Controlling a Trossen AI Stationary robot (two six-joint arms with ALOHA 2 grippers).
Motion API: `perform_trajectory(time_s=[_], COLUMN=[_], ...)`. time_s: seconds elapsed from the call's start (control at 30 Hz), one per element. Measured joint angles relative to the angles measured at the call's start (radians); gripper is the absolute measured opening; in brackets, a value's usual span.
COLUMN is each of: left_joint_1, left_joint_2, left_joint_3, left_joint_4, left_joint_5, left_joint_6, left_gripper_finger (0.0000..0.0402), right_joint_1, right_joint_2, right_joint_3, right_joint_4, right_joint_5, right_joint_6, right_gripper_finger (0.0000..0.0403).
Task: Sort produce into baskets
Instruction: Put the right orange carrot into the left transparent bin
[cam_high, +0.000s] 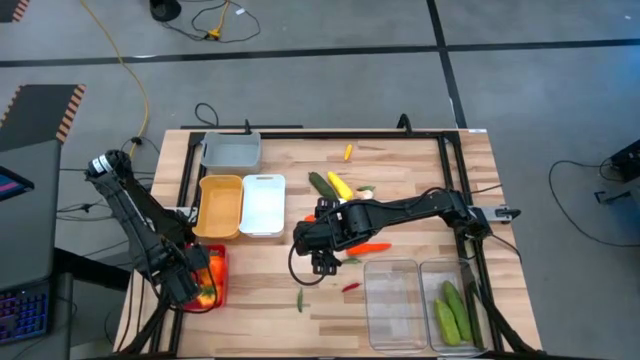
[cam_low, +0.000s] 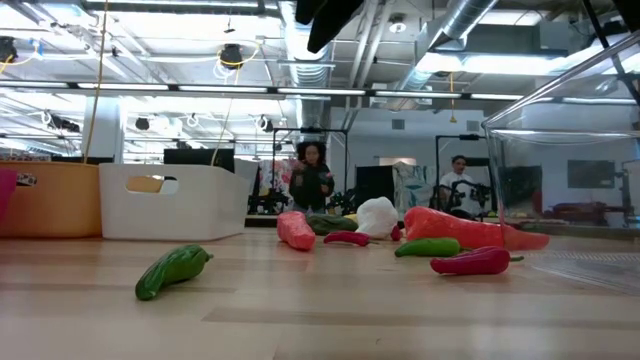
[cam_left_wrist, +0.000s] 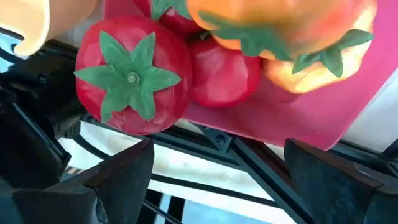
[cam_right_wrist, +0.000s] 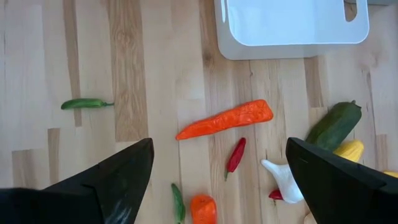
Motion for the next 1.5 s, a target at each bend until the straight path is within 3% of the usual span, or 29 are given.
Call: perform_trajectory(time_s=[0.23,0.5,0.73,1.0,1.13,1.33,1.5], left_joint_1=[-0.001,-0.001,-0.001,-0.001,-0.001,-0.001,-0.001], left_joint_2=[0.000,0.000,0.000,0.000,0.000,0.000,0.000], left_joint_3=[0.059,0.169,0.182,0.182,0.182,0.182,0.182], left_joint_4=[-0.003,0.004,0.053,0.090,0.104,0.111,0.115], left_joint_5=[-0.074,-0.328,-0.566,-0.742,-0.789,-0.821,-0.842], left_joint_6=[0.013,0.049,0.090,0.190,0.188,0.187,0.197], left_gripper_finger=[0.0346,0.0346,0.0346,0.0346,0.0346,0.0346,0.0346], right_joint_1=[0.000,0.002,-0.001,-0.002,0.009,0.005,-0.031], right_joint_2=[-0.003,-0.006,-0.025,-0.150,-0.233,-0.398,-0.581], right_joint_3=[0.000,0.000,-0.001,-0.001,-0.012,-0.257,-0.647], right_joint_4=[-0.030,-0.076,-0.145,-0.203,-0.214,-0.148,0.174], right_joint_5=[-0.001,-0.002,-0.007,0.006,0.114,0.184,0.121], right_joint_6=[-0.009,-0.035,-0.060,-0.023,0.026,0.110,0.125], right_gripper_finger=[0.0392,0.0392,0.0392,0.0392,0.0392,0.0392,0.0392])
